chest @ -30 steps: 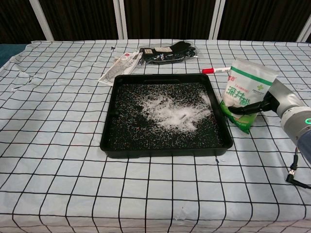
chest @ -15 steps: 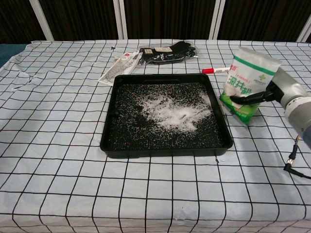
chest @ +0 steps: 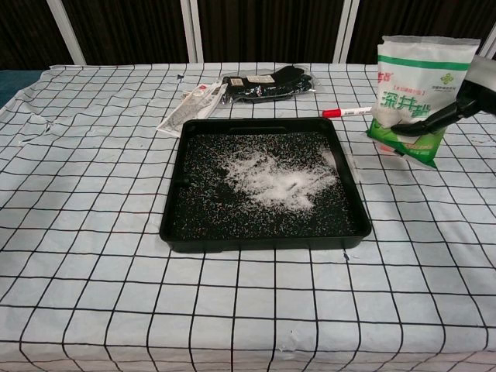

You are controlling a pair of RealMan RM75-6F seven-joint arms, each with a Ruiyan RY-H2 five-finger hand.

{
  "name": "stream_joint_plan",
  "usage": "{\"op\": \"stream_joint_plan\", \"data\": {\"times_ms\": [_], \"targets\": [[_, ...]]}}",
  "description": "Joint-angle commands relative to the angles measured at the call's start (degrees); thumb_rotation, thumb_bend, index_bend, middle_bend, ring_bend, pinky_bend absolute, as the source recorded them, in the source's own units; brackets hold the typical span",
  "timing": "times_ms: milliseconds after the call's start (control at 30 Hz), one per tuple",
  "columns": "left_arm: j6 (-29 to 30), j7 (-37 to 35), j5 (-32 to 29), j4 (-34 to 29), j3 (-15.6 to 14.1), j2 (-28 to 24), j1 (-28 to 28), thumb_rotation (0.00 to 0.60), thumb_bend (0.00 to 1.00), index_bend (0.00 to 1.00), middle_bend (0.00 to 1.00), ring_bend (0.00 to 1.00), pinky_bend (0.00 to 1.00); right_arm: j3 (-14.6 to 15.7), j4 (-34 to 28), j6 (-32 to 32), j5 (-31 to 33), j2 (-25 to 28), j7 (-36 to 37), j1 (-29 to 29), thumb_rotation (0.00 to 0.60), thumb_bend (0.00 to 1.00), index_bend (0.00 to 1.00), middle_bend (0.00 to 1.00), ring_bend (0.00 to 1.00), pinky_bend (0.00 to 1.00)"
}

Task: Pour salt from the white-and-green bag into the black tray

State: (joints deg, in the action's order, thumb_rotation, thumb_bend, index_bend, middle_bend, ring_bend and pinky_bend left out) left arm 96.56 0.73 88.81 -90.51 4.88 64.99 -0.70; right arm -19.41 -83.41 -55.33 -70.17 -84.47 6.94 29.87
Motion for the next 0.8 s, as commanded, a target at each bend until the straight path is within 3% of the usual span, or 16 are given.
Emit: {"op": "stream_joint_plan", "data": {"times_ms": [33, 467, 800], "targets": [[-0.1, -0.1, -0.1, 0.0, 0.1, 0.0, 0.0, 0.6, 0.32, 0.26, 0.14, 0.06, 0.08, 1.3, -5.4, 6.4, -2.3, 6.1, -4.6, 3.9, 0.6, 0.57, 0.57, 0.47, 0.54, 0.45], [0.0, -0.7, -0.3, 0.2, 0.3, -0.2, 0.1, 0.6, 0.32, 0.26, 0.14, 0.06, 0.08, 2.8, -9.8, 20.6, 6.3, 14.1, -16.8, 15.5, 0.6, 0.5, 0.58, 0.48, 0.54, 0.45], [0.0, -0.8, -0.4, 0.2, 0.4, -0.3, 0.2, 0.6, 0.32, 0.26, 0.14, 0.06, 0.08, 5.4, -12.4, 24.2, 15.8, 16.9, -23.9, 23.6, 0.6, 0.49, 0.64, 0.51, 0.56, 0.45]]}}
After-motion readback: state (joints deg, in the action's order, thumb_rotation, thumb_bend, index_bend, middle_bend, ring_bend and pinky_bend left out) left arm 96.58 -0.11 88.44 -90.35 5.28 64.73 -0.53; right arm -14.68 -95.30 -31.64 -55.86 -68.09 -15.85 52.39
